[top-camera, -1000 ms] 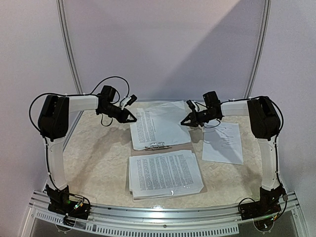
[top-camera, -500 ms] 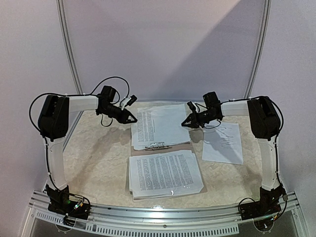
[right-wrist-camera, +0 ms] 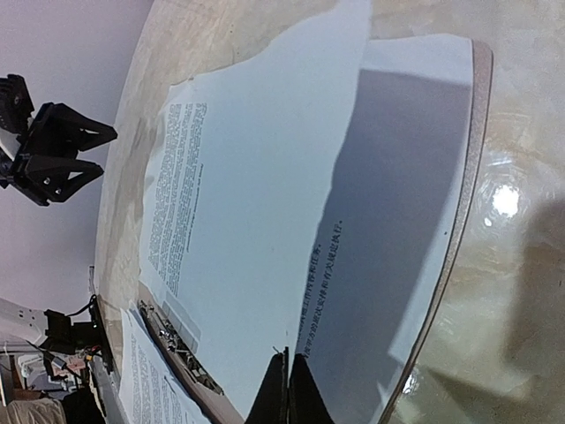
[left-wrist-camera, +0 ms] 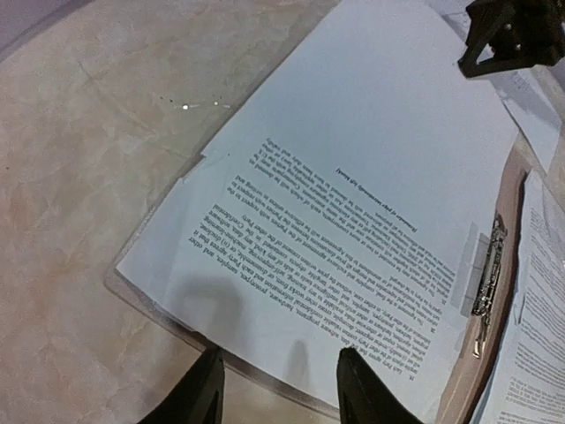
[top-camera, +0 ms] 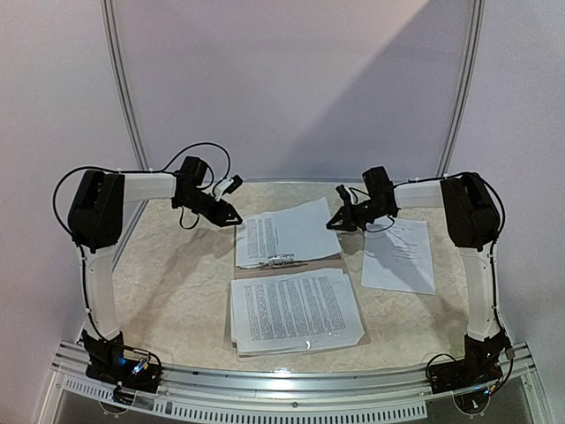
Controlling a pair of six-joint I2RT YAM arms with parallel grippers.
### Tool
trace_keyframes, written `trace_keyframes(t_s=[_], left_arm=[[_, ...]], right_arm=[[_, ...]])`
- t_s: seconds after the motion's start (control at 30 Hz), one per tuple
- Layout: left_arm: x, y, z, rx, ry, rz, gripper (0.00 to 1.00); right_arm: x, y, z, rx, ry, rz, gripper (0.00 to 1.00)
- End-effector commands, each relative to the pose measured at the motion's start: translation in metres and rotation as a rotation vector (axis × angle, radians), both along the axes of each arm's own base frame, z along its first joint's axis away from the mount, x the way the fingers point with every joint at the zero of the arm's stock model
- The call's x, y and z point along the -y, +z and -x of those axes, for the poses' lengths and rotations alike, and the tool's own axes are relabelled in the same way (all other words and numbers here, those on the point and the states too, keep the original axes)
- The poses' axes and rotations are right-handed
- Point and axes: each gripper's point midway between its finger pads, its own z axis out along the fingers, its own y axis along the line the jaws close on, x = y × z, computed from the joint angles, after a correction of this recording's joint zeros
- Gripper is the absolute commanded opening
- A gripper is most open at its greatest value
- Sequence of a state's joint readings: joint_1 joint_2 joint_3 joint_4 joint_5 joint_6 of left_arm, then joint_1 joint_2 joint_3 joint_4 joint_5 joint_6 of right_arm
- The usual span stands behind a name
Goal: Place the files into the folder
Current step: Place the file on the spring clip of the folder, then pick up the file from the corner of the board.
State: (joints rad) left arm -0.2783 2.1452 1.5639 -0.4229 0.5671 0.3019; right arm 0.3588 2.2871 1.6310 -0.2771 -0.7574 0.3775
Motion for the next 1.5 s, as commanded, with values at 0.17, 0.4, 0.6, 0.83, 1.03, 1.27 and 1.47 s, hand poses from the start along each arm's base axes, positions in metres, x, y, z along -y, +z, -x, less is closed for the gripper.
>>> trace_keyframes(t_s=[0.17, 0.4, 0.6, 0.83, 1.03, 1.27, 1.47], left_arm=[[-0.003, -0.007, 0.004, -0.019, 0.010, -0.018, 0.44], [-0.013, -0.011, 0.007, -0.016, 0.055, -0.088, 0.42], [-0.023, -0.021, 0.014, -0.013, 0.078, -0.171, 0.40], [-0.016, -0.016, 0.025, -0.010, 0.053, -0.166, 0.39], [-0.006, 0.023, 0.037, 0.116, -0.034, -0.210, 0.41], [0.067, 0.061, 0.069, 0.359, -0.238, -0.392, 0.46], [0.174, 0.089, 0.086, 0.543, -0.394, -0.416, 0.47]], right_arm=[[0.006, -0.014, -0.010, -0.004, -0.025, 0.042, 0.02], [0.022, -0.023, -0.021, 0.012, -0.069, 0.176, 0.35], [0.053, -0.012, -0.039, 0.106, -0.174, 0.359, 0.39], [0.080, -0.011, -0.028, 0.128, -0.266, 0.464, 0.38], [0.147, 0.028, -0.006, 0.187, -0.363, 0.693, 0.48], [0.254, 0.010, 0.055, 0.022, -0.549, 0.641, 0.61], [0.297, -0.007, 0.067, -0.042, -0.653, 0.423, 0.67]])
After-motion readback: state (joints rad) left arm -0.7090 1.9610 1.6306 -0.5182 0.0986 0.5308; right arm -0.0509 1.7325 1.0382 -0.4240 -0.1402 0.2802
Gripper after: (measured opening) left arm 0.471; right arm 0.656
